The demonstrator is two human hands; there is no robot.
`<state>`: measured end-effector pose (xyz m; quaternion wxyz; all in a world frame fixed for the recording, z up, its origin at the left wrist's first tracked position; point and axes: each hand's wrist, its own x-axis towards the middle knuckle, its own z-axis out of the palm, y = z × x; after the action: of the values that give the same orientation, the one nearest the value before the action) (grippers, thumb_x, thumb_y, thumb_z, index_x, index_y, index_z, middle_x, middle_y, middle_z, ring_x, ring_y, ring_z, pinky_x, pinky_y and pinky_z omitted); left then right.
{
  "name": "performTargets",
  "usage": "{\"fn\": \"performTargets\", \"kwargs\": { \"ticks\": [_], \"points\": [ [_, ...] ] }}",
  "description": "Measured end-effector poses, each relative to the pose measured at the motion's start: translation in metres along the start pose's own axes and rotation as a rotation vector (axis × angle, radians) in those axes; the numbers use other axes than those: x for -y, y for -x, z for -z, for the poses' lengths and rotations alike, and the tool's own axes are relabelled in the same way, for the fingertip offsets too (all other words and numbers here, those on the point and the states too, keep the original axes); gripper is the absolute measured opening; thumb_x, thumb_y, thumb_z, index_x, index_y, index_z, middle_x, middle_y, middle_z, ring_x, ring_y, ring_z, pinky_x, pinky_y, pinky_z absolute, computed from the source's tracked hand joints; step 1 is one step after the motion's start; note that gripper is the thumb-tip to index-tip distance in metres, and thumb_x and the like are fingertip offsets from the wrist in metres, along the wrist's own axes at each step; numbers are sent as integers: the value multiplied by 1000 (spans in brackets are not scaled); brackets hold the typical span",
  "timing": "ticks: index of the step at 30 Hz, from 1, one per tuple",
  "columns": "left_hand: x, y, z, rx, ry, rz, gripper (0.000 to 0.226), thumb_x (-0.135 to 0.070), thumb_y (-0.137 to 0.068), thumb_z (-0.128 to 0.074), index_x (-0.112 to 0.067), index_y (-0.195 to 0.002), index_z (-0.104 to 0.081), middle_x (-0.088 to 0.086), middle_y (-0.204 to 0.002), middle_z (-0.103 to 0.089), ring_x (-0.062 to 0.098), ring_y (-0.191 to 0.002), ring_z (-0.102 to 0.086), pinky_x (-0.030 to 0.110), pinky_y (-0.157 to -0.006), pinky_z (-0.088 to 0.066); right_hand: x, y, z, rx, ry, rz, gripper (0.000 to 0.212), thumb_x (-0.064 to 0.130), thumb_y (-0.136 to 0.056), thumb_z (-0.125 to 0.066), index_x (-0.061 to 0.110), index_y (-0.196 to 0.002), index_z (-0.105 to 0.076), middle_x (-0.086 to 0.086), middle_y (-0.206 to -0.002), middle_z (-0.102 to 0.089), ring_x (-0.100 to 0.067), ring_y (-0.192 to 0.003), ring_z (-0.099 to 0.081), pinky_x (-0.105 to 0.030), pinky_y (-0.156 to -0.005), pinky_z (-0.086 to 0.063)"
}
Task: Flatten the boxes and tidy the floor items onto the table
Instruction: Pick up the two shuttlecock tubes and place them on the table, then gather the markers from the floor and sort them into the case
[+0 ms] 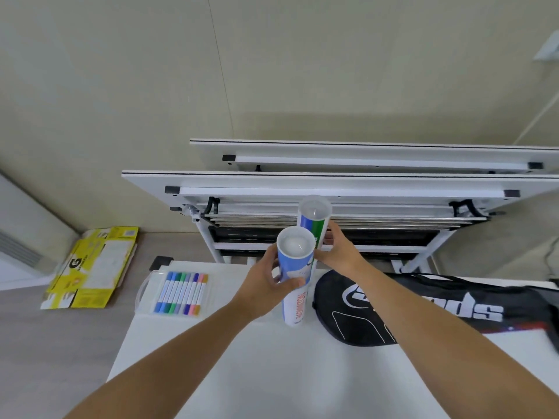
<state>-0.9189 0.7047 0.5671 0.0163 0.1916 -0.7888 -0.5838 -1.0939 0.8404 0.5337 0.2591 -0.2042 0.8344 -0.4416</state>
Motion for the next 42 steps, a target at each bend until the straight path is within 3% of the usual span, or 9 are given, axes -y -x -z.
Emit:
{"fn": "performTargets", "kwargs": {
  "ticks": [2, 7, 12, 16, 21, 29, 33, 37, 42],
  "points": [
    [-1, -2, -5, 18, -3, 2, 72, -29, -79, -84, -62, -122, -37, -42, -115, -55, -12, -111, -55, 16, -84, -54, -5, 5, 3, 33, 39, -12, 91, 33, -76, -83, 37, -146, -26, 6, -138, -52, -19, -126, -51, -34, -88, -52],
    [-4, -6, -21, 23, -29, -2, 73, -28, -80, -84, -66, -120, -36, -50, -112, -51, -17, -109, -53, 20, -90, -50, -30, 13, 6, 41, 131, -130, 95, 30, -84, -75, 37, -154, -12, -3, -154, -38, -27, -135, -46, -45, -106, -45],
    [3, -9, -36, 4, -28, 2, 74, -27, -78, -85, -66, -119, -37, -45, -116, -51, -5, -114, -55, 24, -96, -49, -52, 31, 14, -21, 222, -190, 78, 24, -94, -62, 31, -156, -14, -8, -152, -42, -25, -123, -56, -34, -97, -49],
    [1, -14, -43, -49, -41, -11, 71, -32, -78, -84, -65, -119, -36, -40, -117, -52, -7, -110, -54, 18, -89, -46, -66, 44, 20, -57, 253, -234, 71, 24, -96, -58, 30, -155, -20, -8, -143, -50, -23, -109, -61, -40, -93, -55],
    [0, -21, -47, -65, -72, -7, 76, -37, -80, -82, -45, -139, -35, -24, -128, -50, 4, -116, -51, 30, -97, -46, -75, 55, 20, -70, 250, -263, 65, 26, -97, -57, 29, -153, -25, -5, -146, -48, -24, -119, -58, -40, -102, -49],
    [20, -9, -50, -89, -157, 28, 73, -51, -77, -80, -63, -129, -30, -28, -131, -46, 2, -118, -50, 23, -92, -43, -72, 66, 9, -45, 286, -247, 61, 27, -98, -56, 29, -152, -28, -3, -149, -46, -23, -131, -49, -38, -107, -44],
    [29, -3, -50, -83, -244, 53, 85, -52, -79, -77, -47, -147, -25, -16, -151, -40, 11, -133, -46, 34, -105, -44, -73, 71, -2, -27, 328, -246, 61, 29, -98, -53, 28, -152, -28, -3, -149, -46, -24, -131, -50, -35, -106, -43],
    [51, 12, -48, -103, -339, 139, 94, -50, -81, -77, -38, -154, -18, -8, -158, -32, 16, -140, -40, 36, -109, -43, -85, 76, -20, 28, 392, -238, 60, 30, -98, -52, 26, -152, -27, -6, -149, -46, -26, -134, -46, -40, -110, -39],
    [83, 51, -31, -119, -370, 212, 92, -52, -84, -72, -37, -155, -16, -9, -160, -25, 15, -141, -37, 36, -107, -45, -98, 90, -50, 150, 454, -205, 60, 27, -97, -53, 19, -151, -30, -10, -147, -47, -26, -135, -45, -34, -109, -36]
  ]
}}
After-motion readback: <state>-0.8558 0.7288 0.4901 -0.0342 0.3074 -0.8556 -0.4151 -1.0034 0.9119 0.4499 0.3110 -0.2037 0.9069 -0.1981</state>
